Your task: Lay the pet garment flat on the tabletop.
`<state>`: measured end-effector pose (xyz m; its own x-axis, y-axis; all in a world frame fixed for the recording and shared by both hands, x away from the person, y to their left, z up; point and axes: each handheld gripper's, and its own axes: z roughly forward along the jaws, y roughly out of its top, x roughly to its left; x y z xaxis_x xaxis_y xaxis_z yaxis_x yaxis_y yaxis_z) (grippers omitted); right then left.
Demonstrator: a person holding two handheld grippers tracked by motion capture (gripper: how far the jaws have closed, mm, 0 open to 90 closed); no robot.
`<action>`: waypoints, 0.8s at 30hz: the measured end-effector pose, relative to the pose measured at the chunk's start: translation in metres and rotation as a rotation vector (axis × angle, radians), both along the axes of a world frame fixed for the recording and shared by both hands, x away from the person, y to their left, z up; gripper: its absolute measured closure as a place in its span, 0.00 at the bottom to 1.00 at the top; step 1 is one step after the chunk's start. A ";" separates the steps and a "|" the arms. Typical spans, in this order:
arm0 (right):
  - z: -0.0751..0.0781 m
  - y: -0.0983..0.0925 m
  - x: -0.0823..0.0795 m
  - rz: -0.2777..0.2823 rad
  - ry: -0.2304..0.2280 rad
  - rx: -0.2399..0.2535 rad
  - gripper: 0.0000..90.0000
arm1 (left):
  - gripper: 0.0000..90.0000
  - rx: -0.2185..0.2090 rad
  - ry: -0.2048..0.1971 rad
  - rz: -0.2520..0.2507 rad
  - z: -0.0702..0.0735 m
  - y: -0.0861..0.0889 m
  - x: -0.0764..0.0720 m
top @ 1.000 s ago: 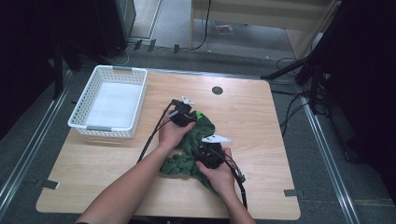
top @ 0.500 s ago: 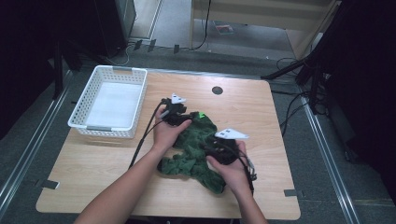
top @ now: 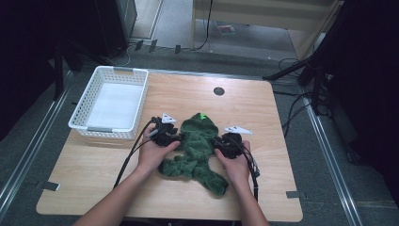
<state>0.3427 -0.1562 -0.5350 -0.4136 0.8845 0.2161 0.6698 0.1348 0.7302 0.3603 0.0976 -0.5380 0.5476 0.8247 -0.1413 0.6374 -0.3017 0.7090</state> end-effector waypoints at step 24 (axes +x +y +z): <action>-0.009 0.009 0.020 -0.001 0.010 0.034 0.88 | 0.54 -0.033 0.031 0.059 0.002 0.015 -0.025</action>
